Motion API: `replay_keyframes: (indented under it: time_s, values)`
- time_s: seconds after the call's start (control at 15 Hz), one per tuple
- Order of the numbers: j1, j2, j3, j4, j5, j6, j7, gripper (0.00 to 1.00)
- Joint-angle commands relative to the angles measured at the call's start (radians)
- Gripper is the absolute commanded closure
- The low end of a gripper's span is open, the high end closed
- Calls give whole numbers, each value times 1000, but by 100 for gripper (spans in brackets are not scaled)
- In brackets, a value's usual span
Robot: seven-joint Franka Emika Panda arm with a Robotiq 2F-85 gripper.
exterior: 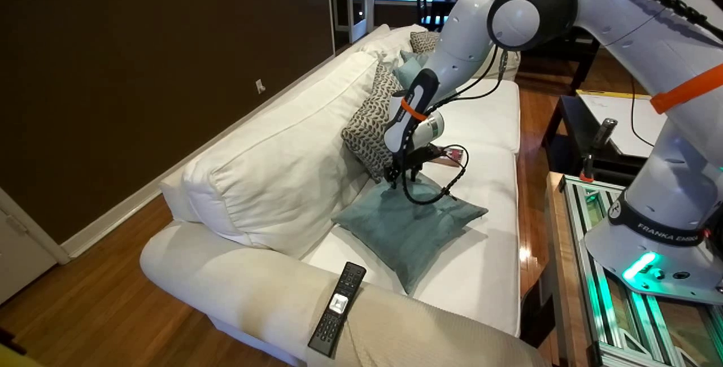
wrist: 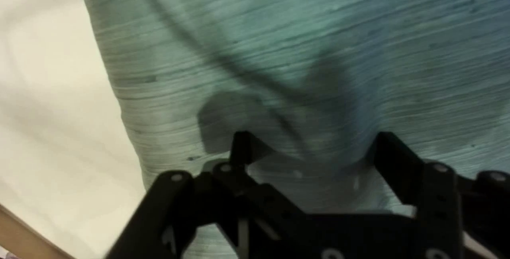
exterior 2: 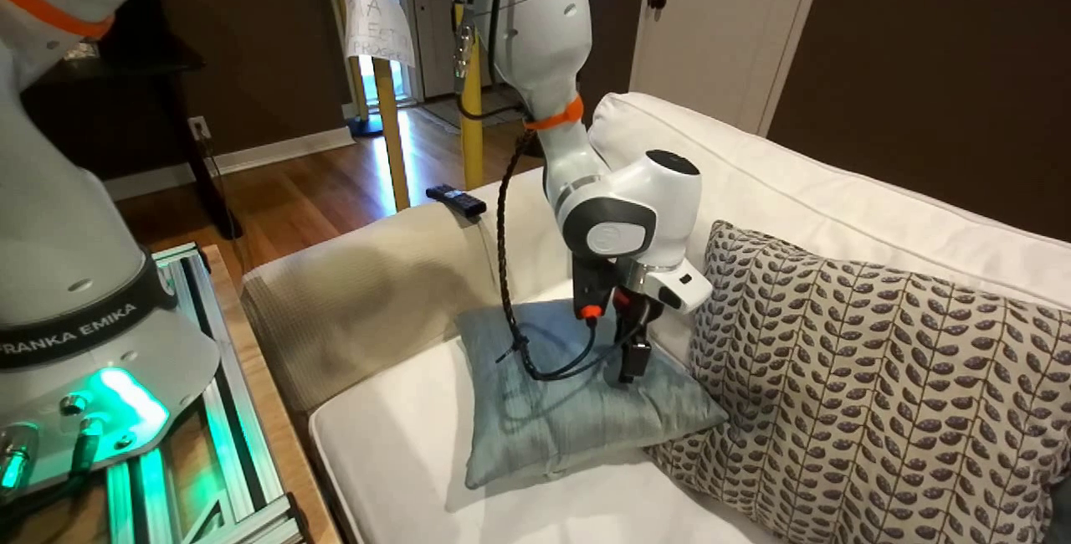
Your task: Put the remote on the blue towel
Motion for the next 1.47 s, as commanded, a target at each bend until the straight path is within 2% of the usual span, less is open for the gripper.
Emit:
replay_keyframes:
  time_s: [0.0, 0.27, 0.47, 0.93, 1.13, 1.4]
  values:
    - [2, 82, -1, 92, -14, -45, 34, 51]
    - [-2, 98, 3, 123, -12, -85, 33, 77]
    - [-34, 72, 37, 121, -4, -135, -11, 100]
    - [-158, -55, 139, 28, 21, -207, -209, 98]
    - [-145, -142, 119, -54, -14, -210, -262, 98]
    - [-90, -263, 73, -169, -79, -182, -269, 98]
